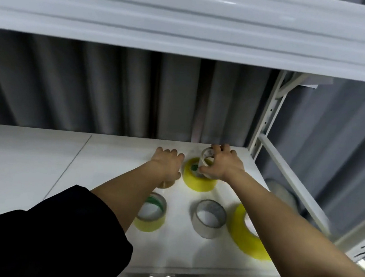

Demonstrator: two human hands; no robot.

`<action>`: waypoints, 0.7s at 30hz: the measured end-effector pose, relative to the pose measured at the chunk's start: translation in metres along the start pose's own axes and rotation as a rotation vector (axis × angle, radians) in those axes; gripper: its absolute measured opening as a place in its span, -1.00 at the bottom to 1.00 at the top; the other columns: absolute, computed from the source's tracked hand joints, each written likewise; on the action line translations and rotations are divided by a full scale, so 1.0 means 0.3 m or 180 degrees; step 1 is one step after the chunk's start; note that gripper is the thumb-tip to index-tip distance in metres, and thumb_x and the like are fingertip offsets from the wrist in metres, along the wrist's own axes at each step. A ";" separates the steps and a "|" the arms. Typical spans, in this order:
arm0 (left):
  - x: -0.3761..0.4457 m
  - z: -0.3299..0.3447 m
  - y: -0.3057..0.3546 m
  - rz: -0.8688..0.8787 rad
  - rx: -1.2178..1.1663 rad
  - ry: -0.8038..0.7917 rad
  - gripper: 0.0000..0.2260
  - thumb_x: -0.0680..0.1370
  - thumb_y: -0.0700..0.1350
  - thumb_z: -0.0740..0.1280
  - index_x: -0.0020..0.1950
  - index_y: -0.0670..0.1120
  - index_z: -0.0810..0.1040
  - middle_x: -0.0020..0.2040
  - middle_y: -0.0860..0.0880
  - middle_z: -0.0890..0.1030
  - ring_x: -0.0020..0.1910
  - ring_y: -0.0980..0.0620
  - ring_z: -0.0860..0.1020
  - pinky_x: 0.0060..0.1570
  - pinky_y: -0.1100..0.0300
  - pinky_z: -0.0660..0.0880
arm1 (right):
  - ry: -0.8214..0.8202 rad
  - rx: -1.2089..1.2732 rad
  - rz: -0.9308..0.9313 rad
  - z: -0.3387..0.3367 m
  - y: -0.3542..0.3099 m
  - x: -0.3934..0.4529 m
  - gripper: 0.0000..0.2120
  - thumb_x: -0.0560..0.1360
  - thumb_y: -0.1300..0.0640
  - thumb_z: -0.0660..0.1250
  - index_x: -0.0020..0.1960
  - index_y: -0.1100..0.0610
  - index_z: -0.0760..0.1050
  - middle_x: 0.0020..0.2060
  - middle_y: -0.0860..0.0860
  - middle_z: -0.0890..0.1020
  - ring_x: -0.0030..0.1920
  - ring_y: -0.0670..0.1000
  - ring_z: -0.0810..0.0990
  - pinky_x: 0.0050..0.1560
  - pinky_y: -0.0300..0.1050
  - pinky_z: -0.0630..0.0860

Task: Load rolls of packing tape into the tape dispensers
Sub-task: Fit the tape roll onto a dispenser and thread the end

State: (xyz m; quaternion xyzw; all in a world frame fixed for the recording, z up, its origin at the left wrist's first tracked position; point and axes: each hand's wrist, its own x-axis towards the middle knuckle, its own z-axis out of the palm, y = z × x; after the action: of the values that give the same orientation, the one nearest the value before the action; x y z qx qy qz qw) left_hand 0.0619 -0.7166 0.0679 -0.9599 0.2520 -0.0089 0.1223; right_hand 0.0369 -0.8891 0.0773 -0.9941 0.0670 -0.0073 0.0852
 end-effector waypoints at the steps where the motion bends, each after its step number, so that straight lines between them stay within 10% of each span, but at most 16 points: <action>1: 0.016 0.005 0.021 0.0015 -0.0071 -0.0010 -0.63 0.57 0.04 0.17 0.32 -0.12 0.35 0.25 -0.15 0.46 0.19 -0.15 0.46 0.17 0.02 0.29 | -0.0015 -0.0021 -0.0027 -0.001 0.028 0.008 -0.18 0.37 -0.28 0.36 0.49 0.02 0.14 0.37 0.10 0.28 0.32 0.20 0.33 0.23 0.03 0.40; 16: 0.246 0.079 0.340 -0.0070 -0.0402 -0.0491 -0.45 0.58 0.13 0.16 0.48 -0.16 0.25 0.47 -0.14 0.31 0.43 -0.13 0.29 0.39 -0.01 0.15 | -0.0255 0.0143 -0.0033 0.019 0.361 0.119 -0.17 0.38 -0.28 0.38 0.47 0.06 0.15 0.36 0.13 0.26 0.33 0.22 0.33 0.29 0.05 0.38; 21: 0.306 0.106 0.402 -0.0351 -0.0733 -0.0528 -0.54 0.60 0.11 0.15 0.37 -0.17 0.39 0.34 -0.17 0.46 0.29 -0.16 0.45 0.23 0.01 0.40 | -0.0338 0.0191 0.0035 0.041 0.408 0.129 -0.17 0.38 -0.26 0.39 0.48 0.06 0.14 0.36 0.13 0.26 0.35 0.22 0.31 0.30 0.03 0.35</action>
State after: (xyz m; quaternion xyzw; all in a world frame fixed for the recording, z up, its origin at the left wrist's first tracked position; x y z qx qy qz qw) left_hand 0.0864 -0.8554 0.0041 -0.9774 0.1873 0.0927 0.0311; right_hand 0.0594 -1.0116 0.0445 -0.9897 0.0676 0.0440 0.1184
